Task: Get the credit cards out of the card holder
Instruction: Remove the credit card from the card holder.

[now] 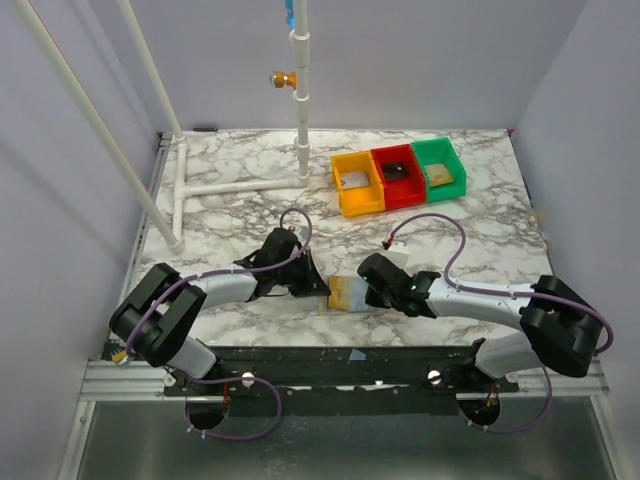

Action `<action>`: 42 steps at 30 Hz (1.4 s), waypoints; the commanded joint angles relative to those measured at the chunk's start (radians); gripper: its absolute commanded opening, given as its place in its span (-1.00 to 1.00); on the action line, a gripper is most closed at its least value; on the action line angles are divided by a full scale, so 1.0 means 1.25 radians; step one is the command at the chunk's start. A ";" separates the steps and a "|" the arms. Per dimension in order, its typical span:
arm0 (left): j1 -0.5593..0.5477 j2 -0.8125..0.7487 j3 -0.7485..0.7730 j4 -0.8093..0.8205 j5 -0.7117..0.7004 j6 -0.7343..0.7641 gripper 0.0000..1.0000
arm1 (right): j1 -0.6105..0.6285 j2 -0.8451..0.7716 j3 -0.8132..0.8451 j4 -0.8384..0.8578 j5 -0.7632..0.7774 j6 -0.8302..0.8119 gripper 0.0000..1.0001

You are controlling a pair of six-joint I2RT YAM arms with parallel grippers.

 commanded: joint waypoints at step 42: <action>0.010 -0.193 0.130 -0.050 0.122 0.021 -1.00 | -0.257 -0.420 0.004 0.107 -0.421 -0.128 0.84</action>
